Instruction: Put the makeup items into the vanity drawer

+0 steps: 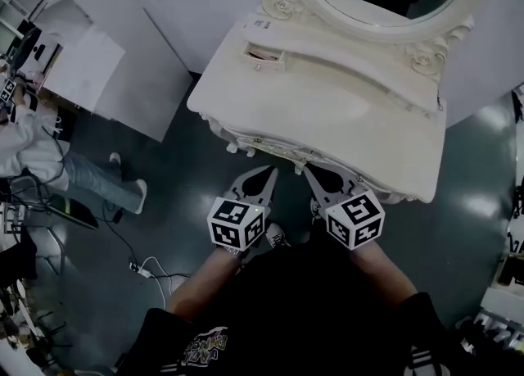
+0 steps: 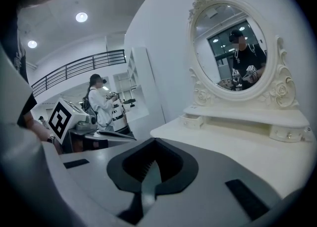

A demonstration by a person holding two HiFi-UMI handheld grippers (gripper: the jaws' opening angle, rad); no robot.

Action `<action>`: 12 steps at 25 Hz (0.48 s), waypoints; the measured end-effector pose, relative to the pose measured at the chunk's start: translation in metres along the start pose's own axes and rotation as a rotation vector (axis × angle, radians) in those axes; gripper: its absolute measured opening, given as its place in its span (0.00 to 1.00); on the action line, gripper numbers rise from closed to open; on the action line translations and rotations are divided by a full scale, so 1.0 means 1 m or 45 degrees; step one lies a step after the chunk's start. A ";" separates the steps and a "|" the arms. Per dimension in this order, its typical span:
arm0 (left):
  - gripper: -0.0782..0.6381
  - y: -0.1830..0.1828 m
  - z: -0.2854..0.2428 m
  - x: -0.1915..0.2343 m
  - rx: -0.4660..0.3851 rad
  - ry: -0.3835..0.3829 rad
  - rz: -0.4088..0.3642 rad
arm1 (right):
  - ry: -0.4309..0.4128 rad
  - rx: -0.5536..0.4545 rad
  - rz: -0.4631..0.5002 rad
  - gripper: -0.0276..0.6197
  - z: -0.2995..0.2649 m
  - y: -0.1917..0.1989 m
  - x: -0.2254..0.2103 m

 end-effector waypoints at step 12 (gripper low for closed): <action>0.11 0.012 0.018 -0.003 0.002 0.058 0.001 | 0.040 0.000 0.004 0.09 0.012 0.014 0.027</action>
Point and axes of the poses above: the fingertips, and each gripper's own axes: z backward along the fingers, x to its left, y out of its underside, the point moved 8 cm from there along z, backward along the fingers, and after that the axes turned 6 degrees about -x, right-handed, at the moved point
